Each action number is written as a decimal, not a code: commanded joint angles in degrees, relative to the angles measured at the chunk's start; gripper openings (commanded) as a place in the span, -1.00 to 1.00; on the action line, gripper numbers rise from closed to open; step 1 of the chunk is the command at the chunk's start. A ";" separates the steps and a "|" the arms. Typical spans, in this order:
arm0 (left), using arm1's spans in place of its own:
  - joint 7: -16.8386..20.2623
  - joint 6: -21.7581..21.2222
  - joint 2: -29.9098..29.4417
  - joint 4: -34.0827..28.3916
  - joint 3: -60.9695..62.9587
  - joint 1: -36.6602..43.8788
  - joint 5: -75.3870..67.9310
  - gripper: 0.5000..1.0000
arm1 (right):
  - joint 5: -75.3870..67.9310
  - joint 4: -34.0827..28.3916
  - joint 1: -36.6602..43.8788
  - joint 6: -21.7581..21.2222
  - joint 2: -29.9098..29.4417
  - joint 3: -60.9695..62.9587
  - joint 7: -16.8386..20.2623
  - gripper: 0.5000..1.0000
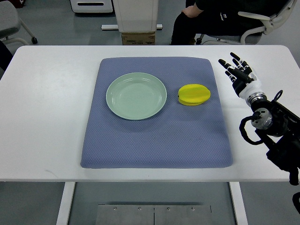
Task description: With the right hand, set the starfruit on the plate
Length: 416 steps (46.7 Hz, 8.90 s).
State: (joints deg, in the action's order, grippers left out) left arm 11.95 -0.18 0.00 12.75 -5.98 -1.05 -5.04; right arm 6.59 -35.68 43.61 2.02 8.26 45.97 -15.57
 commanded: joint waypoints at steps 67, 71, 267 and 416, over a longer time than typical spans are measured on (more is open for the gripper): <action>-0.09 0.00 0.00 -0.01 0.00 0.26 -0.05 1.00 | -0.09 -0.09 0.51 -0.09 0.09 0.70 0.36 1.00; -0.09 0.00 0.00 -0.01 0.00 0.18 -0.05 1.00 | 0.00 -0.09 1.12 -0.79 0.17 0.70 0.54 1.00; -0.09 0.00 0.00 -0.01 0.00 0.26 -0.05 1.00 | 29.09 -28.22 21.52 8.88 22.24 -56.96 -4.91 1.00; -0.09 0.00 0.00 -0.01 0.00 0.26 -0.05 1.00 | 25.22 -19.08 25.73 7.91 10.99 -56.87 -2.54 -1.00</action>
State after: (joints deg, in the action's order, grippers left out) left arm 11.86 -0.18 0.00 12.74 -5.97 -0.80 -5.10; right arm 31.81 -54.83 68.93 9.93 20.75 -10.83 -18.19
